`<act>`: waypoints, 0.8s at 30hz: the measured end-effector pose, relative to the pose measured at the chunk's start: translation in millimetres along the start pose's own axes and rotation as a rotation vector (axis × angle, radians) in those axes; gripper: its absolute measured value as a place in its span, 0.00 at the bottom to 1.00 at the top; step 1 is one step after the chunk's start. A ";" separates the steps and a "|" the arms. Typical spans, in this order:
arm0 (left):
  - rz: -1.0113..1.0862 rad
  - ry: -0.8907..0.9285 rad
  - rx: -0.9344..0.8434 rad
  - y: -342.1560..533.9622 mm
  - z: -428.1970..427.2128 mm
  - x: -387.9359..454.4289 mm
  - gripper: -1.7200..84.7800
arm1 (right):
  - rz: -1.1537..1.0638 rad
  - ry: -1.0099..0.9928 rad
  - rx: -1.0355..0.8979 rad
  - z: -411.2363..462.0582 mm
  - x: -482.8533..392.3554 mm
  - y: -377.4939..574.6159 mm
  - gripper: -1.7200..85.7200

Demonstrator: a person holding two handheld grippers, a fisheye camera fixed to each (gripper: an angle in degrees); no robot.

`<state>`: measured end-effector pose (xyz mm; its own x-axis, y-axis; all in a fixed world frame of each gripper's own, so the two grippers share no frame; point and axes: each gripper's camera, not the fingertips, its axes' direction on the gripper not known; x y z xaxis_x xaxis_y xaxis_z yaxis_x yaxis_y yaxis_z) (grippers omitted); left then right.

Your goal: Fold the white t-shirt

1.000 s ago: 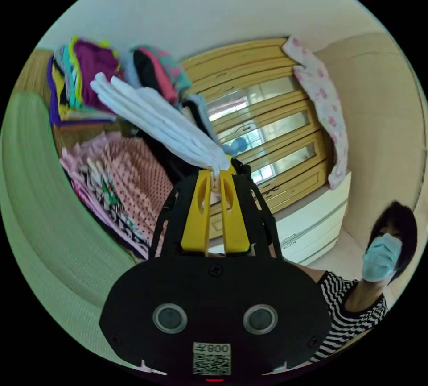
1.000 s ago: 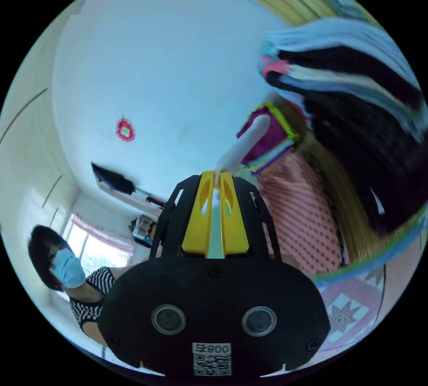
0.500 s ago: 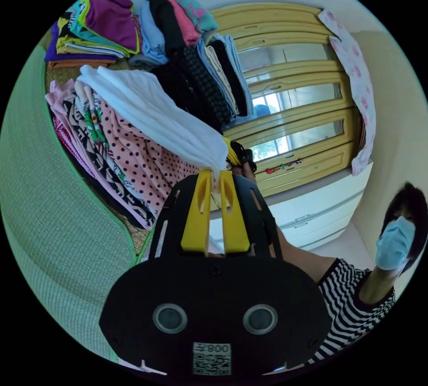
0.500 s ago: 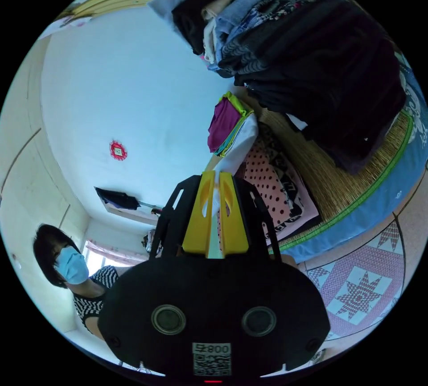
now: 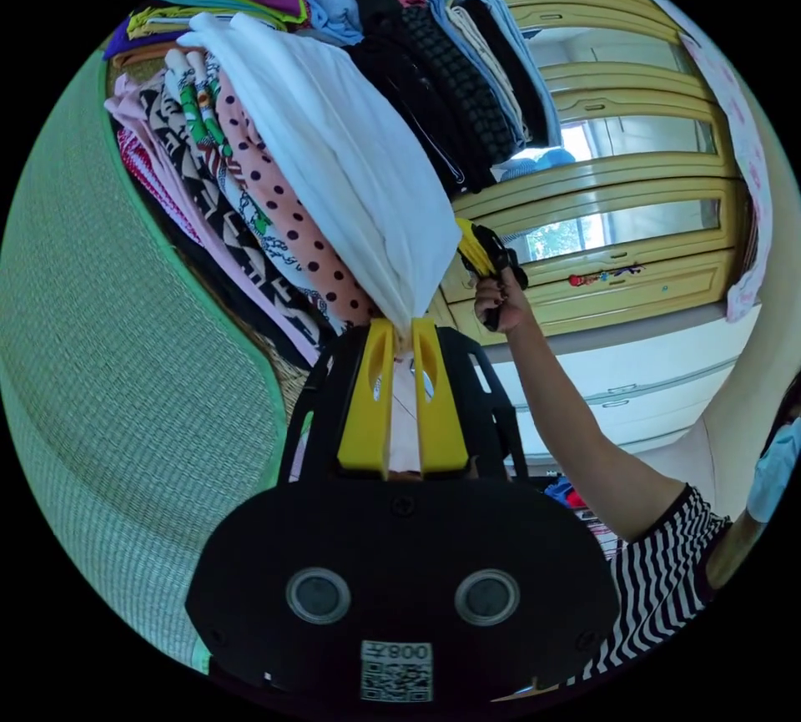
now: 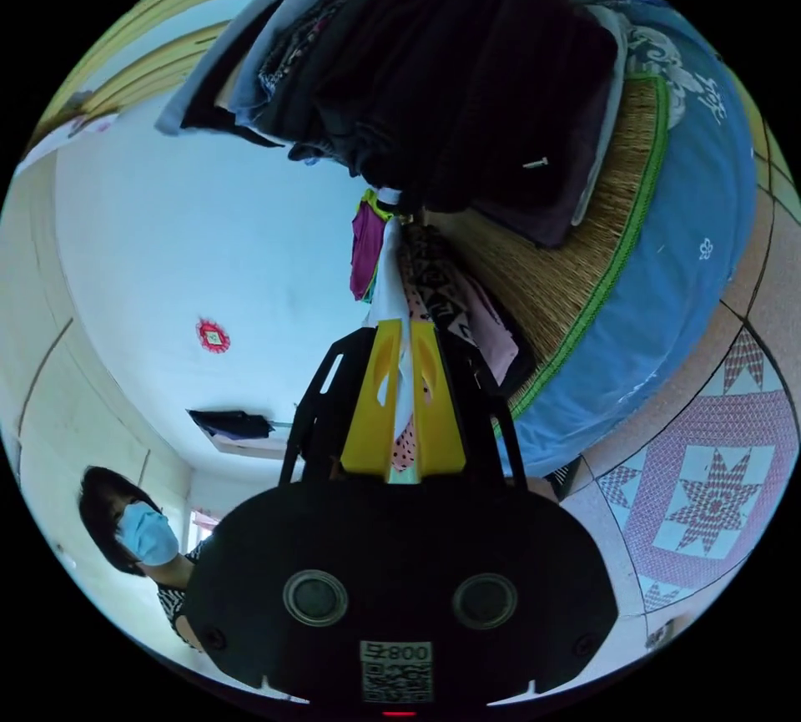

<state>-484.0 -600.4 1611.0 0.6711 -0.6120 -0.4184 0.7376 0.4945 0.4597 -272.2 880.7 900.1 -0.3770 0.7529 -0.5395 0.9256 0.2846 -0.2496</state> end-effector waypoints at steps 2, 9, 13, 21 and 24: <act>0.000 0.007 -0.001 -2.7 3.5 -5.4 0.07 | -0.022 0.007 0.057 -6.4 -9.6 11.5 0.02; -0.010 0.035 0.003 -5.7 13.9 -23.7 0.07 | -0.288 0.151 0.138 13.7 -102.0 72.7 0.02; -0.017 0.039 -0.013 -7.0 22.1 -29.4 0.07 | -0.361 0.408 0.037 84.4 -134.3 96.3 0.02; -0.008 0.054 -0.019 5.4 13.9 -38.5 0.06 | -0.334 0.501 0.032 142.4 -157.8 121.7 0.02; 0.019 0.050 -0.005 15.5 6.0 -36.4 0.06 | -0.410 0.498 0.056 159.9 -191.9 150.0 0.02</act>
<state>-497.4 -574.1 1638.1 0.6881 -0.5709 -0.4480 0.7247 0.5090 0.4645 -66.6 684.1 837.6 -0.6261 0.7786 0.0428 0.7016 0.5865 -0.4047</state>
